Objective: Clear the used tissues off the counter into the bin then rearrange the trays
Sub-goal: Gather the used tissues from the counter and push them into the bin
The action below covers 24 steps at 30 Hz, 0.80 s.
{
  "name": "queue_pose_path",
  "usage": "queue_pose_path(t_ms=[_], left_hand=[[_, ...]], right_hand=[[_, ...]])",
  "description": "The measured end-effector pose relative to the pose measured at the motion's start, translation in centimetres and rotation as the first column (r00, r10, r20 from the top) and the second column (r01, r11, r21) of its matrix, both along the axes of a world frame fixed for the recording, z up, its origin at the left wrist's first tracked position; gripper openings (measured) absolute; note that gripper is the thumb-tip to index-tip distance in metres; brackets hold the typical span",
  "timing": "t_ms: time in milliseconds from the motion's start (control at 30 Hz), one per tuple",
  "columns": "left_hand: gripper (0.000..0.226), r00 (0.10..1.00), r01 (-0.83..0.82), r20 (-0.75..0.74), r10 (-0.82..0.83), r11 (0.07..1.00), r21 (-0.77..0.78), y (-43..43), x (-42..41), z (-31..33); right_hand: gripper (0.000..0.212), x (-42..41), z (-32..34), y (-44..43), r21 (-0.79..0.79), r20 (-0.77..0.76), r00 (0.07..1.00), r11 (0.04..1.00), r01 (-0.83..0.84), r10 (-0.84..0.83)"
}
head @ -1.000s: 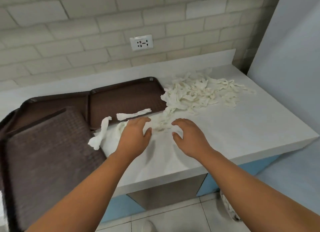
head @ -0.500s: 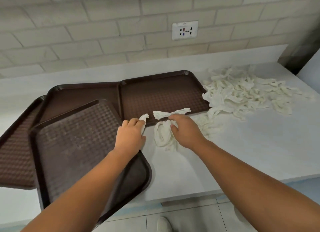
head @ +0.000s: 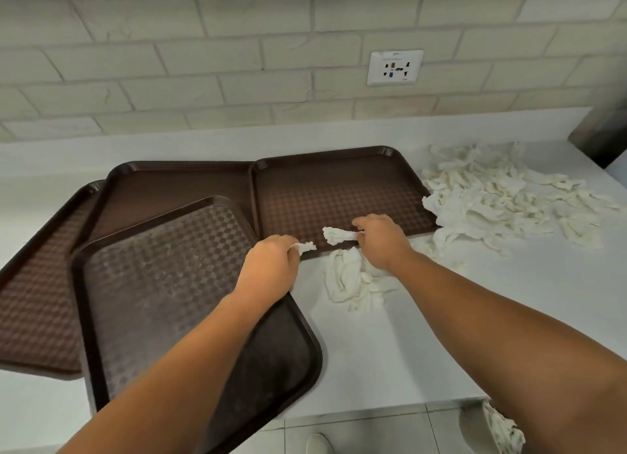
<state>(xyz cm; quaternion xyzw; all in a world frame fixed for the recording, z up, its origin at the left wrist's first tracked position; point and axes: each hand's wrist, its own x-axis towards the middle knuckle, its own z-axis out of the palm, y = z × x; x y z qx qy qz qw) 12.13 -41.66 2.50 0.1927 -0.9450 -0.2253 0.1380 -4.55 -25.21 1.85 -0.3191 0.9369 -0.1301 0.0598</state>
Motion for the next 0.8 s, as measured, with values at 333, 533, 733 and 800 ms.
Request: queue_pose_path(t_ms=[333, 533, 733, 800], left_hand=[[0.033, 0.992, -0.117, -0.026, 0.124, 0.974, 0.193, 0.4, -1.5, 1.5], [0.022, 0.989, -0.119, -0.048, 0.141, 0.941, 0.317, 2.4, -2.8, 2.0], [0.017, 0.997, 0.014, -0.074, 0.020, 0.902, 0.431, 6.2, -3.8, 3.4], [0.018, 0.998, 0.058, -0.027, -0.052, 0.888, 0.457, 8.3, -4.5, 4.2]], right_hand=[[0.023, -0.7, -0.5, -1.2, 0.192, 0.024, 1.000, 0.981, -0.010, 0.006], [0.012, -0.6, 0.5, -0.1, -0.028, 0.134, 0.990, 0.998, 0.058, -0.054], [0.020, 0.1, 3.5, 4.1, -0.424, 0.146, 0.982, 0.889, 0.173, -0.122], [0.024, 0.3, 4.7, 6.3, -0.499, 0.164, 0.979, 0.845, 0.191, -0.124]])
